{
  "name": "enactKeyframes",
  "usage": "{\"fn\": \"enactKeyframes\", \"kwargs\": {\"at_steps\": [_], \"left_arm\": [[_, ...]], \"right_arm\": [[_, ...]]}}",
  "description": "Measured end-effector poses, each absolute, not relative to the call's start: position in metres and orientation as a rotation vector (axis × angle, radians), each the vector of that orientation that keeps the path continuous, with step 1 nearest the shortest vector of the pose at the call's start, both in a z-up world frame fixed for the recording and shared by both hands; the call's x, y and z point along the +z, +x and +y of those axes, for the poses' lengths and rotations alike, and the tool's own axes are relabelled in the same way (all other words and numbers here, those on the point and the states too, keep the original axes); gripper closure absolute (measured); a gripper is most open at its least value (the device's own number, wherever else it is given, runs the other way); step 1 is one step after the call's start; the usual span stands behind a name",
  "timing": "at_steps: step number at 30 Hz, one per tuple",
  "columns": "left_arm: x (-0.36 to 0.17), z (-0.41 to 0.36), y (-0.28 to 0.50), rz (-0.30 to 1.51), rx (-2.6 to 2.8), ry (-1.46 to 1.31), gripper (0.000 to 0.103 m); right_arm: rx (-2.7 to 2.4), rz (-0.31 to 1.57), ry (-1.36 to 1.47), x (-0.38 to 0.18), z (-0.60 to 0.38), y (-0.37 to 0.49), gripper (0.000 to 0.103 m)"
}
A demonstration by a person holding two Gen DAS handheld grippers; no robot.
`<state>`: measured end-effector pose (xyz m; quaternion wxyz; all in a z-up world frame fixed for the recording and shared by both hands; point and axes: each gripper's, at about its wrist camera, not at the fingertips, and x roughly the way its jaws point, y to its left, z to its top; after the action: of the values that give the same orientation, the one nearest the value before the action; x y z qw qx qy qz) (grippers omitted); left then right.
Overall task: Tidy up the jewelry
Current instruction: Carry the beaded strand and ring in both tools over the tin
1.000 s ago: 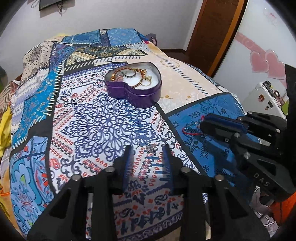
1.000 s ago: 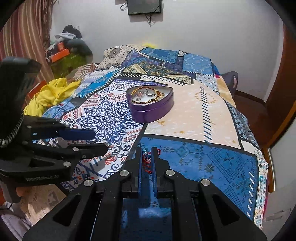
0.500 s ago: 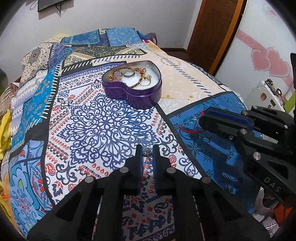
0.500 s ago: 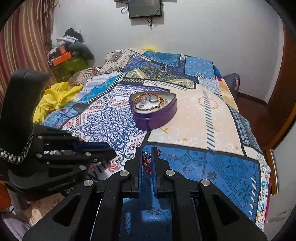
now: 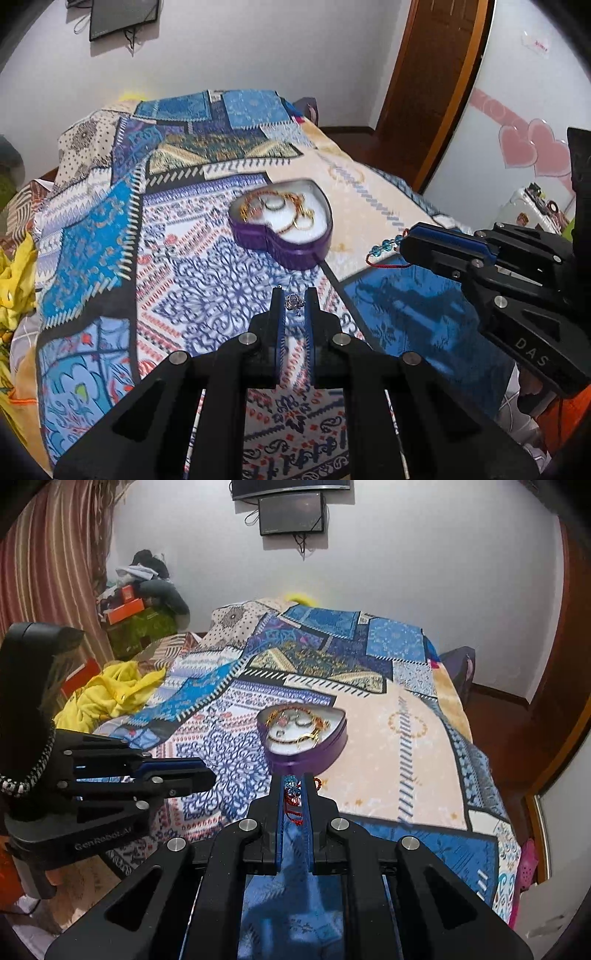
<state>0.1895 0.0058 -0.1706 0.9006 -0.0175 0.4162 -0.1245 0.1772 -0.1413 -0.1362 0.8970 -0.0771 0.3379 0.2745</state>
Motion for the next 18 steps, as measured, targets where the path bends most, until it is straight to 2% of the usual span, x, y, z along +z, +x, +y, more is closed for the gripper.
{"fn": "enactKeyframes", "kwargs": {"at_steps": [18], "left_arm": [[-0.149, 0.005, 0.227, 0.776, -0.254, -0.018, 0.094]], "right_arm": [[0.556, 0.618, -0.150, -0.116, -0.132, 0.207, 0.095]]}}
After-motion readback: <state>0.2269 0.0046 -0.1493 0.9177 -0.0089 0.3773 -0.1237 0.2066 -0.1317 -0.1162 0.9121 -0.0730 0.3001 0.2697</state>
